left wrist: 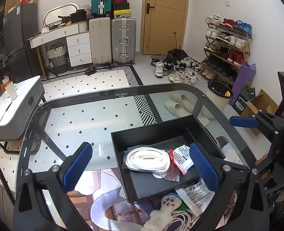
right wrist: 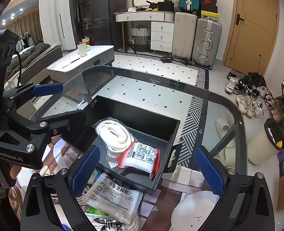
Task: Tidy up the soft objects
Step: 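Withdraw both open tools from the box back toward the pile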
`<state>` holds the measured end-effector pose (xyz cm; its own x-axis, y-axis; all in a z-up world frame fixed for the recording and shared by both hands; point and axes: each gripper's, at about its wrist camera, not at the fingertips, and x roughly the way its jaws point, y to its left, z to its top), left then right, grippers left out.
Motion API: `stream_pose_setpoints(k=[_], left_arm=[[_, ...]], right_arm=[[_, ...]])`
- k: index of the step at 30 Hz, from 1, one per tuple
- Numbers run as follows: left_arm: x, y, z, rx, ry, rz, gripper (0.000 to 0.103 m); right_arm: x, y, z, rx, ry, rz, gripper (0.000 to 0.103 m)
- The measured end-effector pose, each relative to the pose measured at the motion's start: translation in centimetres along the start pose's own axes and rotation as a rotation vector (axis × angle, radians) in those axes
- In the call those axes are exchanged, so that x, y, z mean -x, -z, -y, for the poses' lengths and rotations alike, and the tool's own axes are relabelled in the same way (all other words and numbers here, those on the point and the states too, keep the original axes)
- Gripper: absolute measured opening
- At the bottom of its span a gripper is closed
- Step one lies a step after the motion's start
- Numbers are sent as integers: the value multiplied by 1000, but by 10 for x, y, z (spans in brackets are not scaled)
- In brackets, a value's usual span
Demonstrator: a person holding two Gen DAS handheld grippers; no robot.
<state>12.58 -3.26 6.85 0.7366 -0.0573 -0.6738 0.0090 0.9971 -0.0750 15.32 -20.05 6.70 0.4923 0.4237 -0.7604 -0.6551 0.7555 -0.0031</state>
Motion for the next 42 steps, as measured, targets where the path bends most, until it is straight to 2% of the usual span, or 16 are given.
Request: stream_pose_setpoints(k=[7,12,16,25,30,42], left_arm=[[20,9,-10,58,29,12,103],[29,18,-7,46,26,12,103],[32,27,-9,52,59,-4,103],[38,48,-6,27,23,-36,103],[39,60,-9,36,-4,-46,103],[45,84,-7,13,-27,-65,103]], right_arm=[[25,10,2,-23,0,12,102],[36,21,-1,-24,0,8,102],[42,28,-1,-31,-7,3,102],[42,43,-9,-29,-20,-32,102],[40,52,-5,-70,-80,-52,102],[37,76,-12,-49,-29,-45,102]])
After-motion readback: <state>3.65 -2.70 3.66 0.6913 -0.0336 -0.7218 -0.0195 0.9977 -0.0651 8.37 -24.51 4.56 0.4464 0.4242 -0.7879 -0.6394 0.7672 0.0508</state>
